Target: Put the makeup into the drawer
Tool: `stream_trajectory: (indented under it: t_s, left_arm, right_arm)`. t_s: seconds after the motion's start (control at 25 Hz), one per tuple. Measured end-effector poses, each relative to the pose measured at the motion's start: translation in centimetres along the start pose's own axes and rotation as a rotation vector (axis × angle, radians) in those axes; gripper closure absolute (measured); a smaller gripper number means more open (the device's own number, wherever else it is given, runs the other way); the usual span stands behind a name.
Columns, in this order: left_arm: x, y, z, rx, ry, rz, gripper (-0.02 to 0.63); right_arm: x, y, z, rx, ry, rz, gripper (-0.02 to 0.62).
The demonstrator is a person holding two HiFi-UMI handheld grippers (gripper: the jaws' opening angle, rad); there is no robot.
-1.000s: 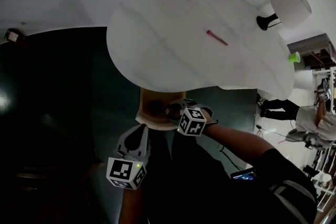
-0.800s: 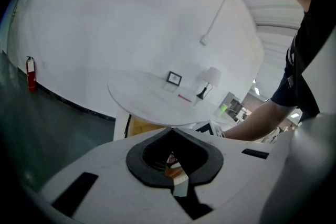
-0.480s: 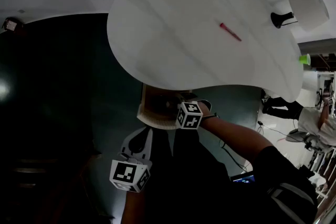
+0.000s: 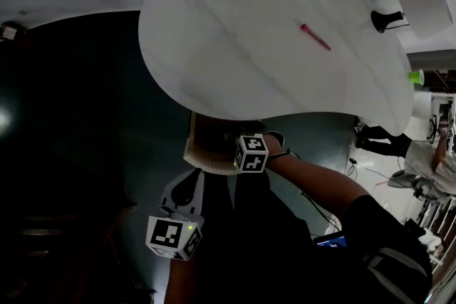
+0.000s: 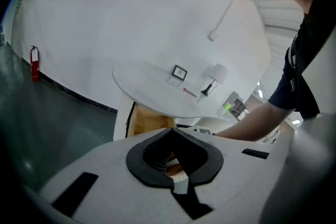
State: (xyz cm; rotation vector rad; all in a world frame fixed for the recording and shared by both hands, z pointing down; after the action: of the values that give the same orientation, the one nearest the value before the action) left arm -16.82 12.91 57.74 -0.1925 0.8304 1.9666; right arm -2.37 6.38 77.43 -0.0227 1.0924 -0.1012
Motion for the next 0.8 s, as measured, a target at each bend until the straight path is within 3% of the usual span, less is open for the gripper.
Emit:
stream_trajectory:
  t_s: [0.8]
  left_arm:
    - [3.0, 0.7, 1.6, 0.023, -0.034, -0.042, 0.595]
  right_arm:
    - [-2.1, 0.6, 0.0, 0.013, 0.122, -0.085, 0.373]
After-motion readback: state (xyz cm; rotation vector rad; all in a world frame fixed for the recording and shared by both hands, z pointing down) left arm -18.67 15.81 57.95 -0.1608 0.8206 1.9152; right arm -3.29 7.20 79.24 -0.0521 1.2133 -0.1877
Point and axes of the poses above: the fingertips, and each gripper's own axes: x backward along the fingers, y to its left, z out of its underside, the point moved 7 cm from there along x, backward along the fingers, and after that the axes turned 6 degrees about -y, right-handed, at the moved point
